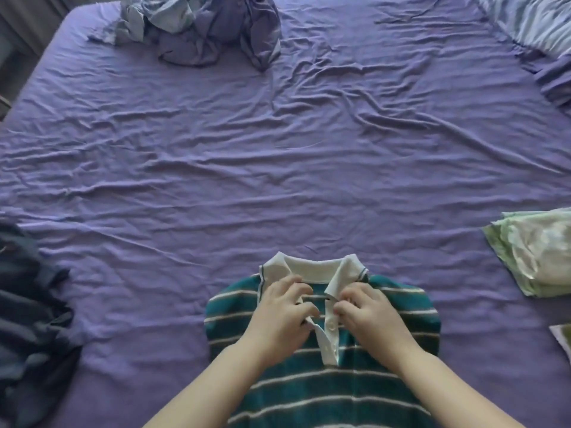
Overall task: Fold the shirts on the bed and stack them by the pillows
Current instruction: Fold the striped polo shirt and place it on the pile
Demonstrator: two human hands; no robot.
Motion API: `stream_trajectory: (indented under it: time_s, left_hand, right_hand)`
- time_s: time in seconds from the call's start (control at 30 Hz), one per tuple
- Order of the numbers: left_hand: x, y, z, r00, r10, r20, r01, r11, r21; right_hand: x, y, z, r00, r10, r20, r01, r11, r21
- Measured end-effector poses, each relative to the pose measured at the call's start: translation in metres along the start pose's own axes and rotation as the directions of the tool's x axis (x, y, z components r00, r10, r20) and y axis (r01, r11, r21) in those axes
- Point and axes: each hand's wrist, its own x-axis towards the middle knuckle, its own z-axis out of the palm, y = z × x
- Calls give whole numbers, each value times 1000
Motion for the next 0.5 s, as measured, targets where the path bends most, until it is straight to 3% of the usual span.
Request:
stream_trajectory:
  time_s: [0.07,0.13,0.27,0.4,0.5]
  left_hand:
    - [-2,9,12,984,24,178,-30,999,33]
    - [-4,14,20,962,11,271,-34,996,80]
    - [-3,21,26,962,39,269,-71,991,112]
    - [-4,22,33,975,-63,211,66,998,-8]
    - [-9,23,37,955,-161,249,153,987,49]
  right_hand:
    - [-13,-5,12,999,-18,40,14,996,83]
    - [-22,-9,18,999,28,46,-35,989,143]
    - [-33,-12,26,988,136,69,-148,965,215]
    - [-39,-9,29,977,180,115,-205,943,263]
    - [-41,-10,30,974,180,137,-210,943,258]
